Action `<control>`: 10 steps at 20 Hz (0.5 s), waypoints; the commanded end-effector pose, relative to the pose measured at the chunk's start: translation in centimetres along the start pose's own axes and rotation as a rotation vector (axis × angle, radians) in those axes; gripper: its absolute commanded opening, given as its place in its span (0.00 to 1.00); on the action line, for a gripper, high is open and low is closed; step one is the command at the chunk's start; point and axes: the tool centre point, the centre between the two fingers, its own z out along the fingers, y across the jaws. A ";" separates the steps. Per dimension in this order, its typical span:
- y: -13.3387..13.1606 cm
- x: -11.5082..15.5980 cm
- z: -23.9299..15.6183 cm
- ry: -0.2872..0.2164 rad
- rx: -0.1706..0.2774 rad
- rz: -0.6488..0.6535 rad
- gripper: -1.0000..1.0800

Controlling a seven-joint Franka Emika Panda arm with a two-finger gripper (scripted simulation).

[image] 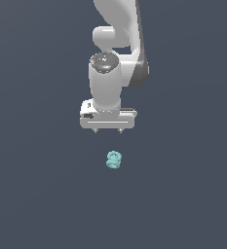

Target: Pick up the object and move it to a goal position.

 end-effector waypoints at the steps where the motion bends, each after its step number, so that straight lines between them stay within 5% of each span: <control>1: 0.0 0.0 0.0 0.000 0.000 0.000 0.96; 10: -2.8 -0.8 0.5 -0.026 -0.011 -0.076 0.96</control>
